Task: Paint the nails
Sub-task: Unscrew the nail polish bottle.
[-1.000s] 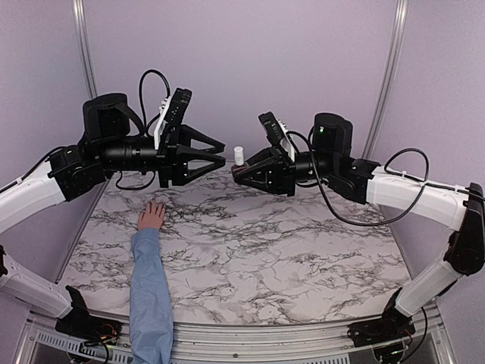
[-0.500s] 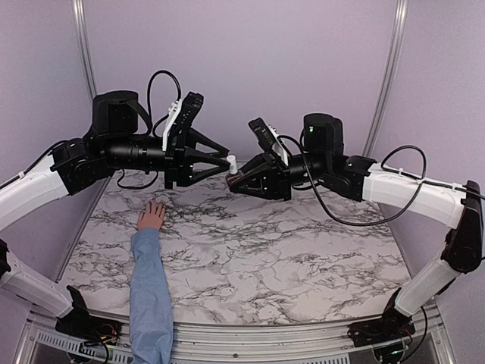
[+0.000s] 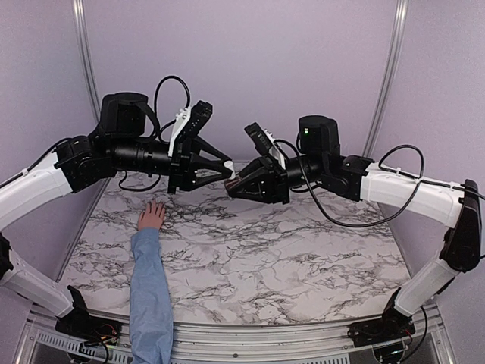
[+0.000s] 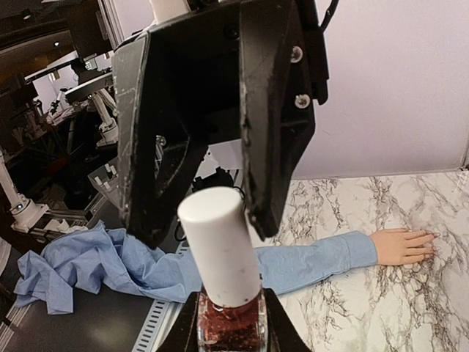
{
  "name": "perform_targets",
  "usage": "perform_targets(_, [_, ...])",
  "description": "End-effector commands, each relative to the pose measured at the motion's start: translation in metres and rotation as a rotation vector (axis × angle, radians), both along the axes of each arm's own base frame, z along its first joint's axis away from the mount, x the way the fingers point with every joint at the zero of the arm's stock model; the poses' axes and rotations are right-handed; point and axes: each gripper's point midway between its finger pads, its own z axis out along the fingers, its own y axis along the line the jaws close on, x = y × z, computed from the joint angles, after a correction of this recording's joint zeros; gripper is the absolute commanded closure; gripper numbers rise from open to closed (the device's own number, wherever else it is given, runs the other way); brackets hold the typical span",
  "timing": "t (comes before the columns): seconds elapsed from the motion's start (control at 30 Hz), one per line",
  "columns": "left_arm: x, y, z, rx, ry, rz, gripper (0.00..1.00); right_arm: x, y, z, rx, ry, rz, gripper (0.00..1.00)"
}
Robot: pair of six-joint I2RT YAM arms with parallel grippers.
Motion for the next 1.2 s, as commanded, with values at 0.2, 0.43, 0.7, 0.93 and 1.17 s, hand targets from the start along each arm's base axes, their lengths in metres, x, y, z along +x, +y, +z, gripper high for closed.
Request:
perform_targets(0.2, [-0.005,-0.003,0.005,0.008,-0.028,-0.021,0.72,-0.010,0.001,0.019,0.041,-0.034,0.056,1.00])
perform_targets(0.43, [-0.004,-0.007,0.002,0.016,-0.030,-0.016,0.75,-0.010,0.001,0.020,0.040,-0.032,0.059,1.00])
perform_targets(0.7, [0.000,-0.008,-0.001,0.025,-0.021,0.016,0.96,-0.006,0.000,0.022,0.049,-0.068,0.035,1.00])
perform_targets(0.93, [0.017,-0.006,0.010,-0.010,0.032,0.130,1.00,0.029,-0.002,0.028,0.048,-0.201,-0.215,1.00])
perform_targets(1.17, [0.052,-0.009,0.016,-0.106,0.174,0.337,1.00,0.064,-0.008,0.035,0.049,-0.260,-0.441,1.00])
